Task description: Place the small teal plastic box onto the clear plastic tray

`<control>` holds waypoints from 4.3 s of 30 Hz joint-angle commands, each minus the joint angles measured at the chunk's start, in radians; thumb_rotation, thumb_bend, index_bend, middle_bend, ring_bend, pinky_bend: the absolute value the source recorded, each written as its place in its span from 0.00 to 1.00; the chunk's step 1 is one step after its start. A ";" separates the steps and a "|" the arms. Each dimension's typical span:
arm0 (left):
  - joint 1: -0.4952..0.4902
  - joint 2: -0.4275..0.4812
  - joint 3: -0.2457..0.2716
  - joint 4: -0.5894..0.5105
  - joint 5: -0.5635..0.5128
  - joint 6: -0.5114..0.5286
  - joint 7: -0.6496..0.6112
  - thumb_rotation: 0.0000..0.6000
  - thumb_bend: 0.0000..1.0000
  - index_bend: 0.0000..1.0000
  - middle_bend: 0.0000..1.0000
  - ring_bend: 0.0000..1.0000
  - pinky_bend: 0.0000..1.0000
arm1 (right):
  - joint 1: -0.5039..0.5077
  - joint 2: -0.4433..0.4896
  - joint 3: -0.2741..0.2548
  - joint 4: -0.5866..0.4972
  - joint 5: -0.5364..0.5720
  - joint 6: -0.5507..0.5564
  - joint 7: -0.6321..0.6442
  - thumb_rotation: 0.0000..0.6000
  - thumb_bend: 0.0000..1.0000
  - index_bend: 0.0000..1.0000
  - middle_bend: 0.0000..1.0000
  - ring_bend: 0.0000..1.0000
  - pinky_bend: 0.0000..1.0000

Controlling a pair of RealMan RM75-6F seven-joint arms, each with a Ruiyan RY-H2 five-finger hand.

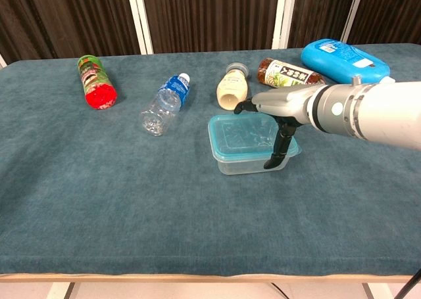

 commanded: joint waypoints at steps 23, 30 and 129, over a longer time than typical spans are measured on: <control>-0.002 -0.004 -0.001 -0.003 0.002 -0.004 0.010 1.00 0.40 0.00 0.00 0.00 0.12 | -0.129 0.209 -0.080 -0.232 -0.408 0.016 0.159 1.00 0.33 0.10 0.10 0.02 0.07; -0.005 -0.006 0.000 -0.002 0.003 -0.008 0.013 1.00 0.40 0.00 0.00 0.00 0.12 | -0.169 0.157 -0.101 -0.165 -0.541 0.002 0.222 1.00 0.33 0.18 0.29 0.18 0.29; 0.001 -0.004 0.000 0.001 0.012 0.005 0.002 1.00 0.40 0.00 0.00 0.00 0.12 | -0.213 0.118 -0.075 -0.121 -0.597 -0.081 0.256 1.00 0.33 0.18 0.34 0.24 0.34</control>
